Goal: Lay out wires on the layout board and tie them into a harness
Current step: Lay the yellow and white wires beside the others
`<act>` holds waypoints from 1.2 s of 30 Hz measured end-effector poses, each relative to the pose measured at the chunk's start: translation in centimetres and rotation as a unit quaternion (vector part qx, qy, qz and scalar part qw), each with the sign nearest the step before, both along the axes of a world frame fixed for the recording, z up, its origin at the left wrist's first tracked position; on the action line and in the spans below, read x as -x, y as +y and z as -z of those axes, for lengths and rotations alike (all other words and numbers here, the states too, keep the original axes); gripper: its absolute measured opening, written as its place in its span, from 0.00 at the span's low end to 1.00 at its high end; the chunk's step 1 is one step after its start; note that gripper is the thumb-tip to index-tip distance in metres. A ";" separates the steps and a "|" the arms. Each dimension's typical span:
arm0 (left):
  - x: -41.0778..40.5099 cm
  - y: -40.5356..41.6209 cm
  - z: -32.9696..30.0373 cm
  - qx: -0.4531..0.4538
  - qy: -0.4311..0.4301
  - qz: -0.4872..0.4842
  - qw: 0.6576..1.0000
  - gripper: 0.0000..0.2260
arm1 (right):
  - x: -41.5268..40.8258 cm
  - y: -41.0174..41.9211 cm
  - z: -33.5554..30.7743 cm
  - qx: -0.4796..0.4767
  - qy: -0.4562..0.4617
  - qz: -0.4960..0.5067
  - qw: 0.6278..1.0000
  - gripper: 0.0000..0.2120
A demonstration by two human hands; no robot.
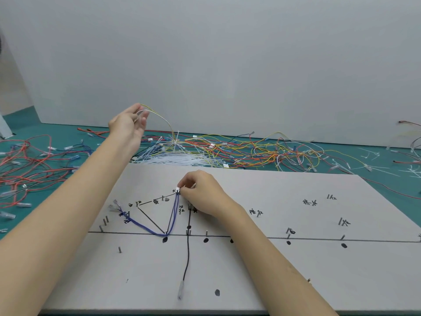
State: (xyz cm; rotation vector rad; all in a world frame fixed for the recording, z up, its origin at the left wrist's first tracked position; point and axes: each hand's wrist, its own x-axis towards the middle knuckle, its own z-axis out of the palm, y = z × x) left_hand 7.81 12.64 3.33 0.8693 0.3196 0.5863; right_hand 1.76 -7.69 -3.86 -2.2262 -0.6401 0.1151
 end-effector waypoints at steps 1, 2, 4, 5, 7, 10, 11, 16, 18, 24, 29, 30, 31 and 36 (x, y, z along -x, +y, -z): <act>0.0 -0.1 0.0 -0.015 0.003 -0.004 1.000 0.19 | 0.0 0.0 0.1 -0.001 0.002 0.000 1.000 0.06; 0.1 -0.2 0.0 -0.029 0.004 -0.008 1.000 0.18 | -0.1 0.0 0.1 -0.003 0.004 0.001 1.000 0.06; 0.2 -0.5 -0.1 -0.043 -0.001 -0.011 0.999 0.18 | -0.2 0.0 0.2 -0.007 0.004 0.001 1.000 0.06; 0.3 -0.6 -0.3 -0.051 -0.003 -0.012 0.999 0.17 | -0.2 0.0 0.3 -0.008 0.004 0.002 1.000 0.07; 0.5 -0.9 -0.5 -0.093 -0.004 -0.015 0.996 0.17 | -0.3 0.0 0.3 -0.013 0.008 0.006 1.000 0.08; 1.2 -2.1 -0.7 -0.214 -0.002 -0.024 0.976 0.16 | -0.4 -0.1 0.3 -0.052 0.033 0.025 0.998 0.14; 1.5 -2.7 -0.8 -0.265 -0.011 -0.027 0.964 0.15 | -0.4 -0.1 0.1 -0.072 0.038 0.035 0.996 0.16; 4.3 -6.2 -0.5 -0.501 -0.077 0.002 0.862 0.16 | -0.9 -0.1 -0.3 -0.190 0.039 0.086 0.977 0.26; 5.4 -7.6 0.1 -0.555 -0.100 0.040 0.825 0.18 | -1.0 -0.2 -0.4 -0.231 0.045 0.097 0.967 0.32; 7.4 -10.4 2.1 -0.595 -0.105 0.112 0.789 0.20 | -1.2 -0.4 -1.1 -0.295 0.047 0.114 0.947 0.10; 5.9 -9.8 2.9 -0.416 -0.074 0.192 0.886 0.23 | -1.4 -0.6 -1.3 -0.355 0.075 0.174 0.916 0.14; 5.1 -9.1 3.2 -0.420 -0.037 0.199 0.885 0.21 | -1.6 -0.7 -1.4 -0.378 0.093 0.186 0.902 0.13; 4.2 -8.4 3.6 -0.459 0.009 0.203 0.865 0.19 | -1.8 -0.9 -1.5 -0.399 0.111 0.194 0.889 0.13; 1.6 -5.6 6.9 -0.667 0.118 0.186 0.711 0.12 | -2.0 -1.5 -2.1 -0.473 0.195 0.174 0.842 0.15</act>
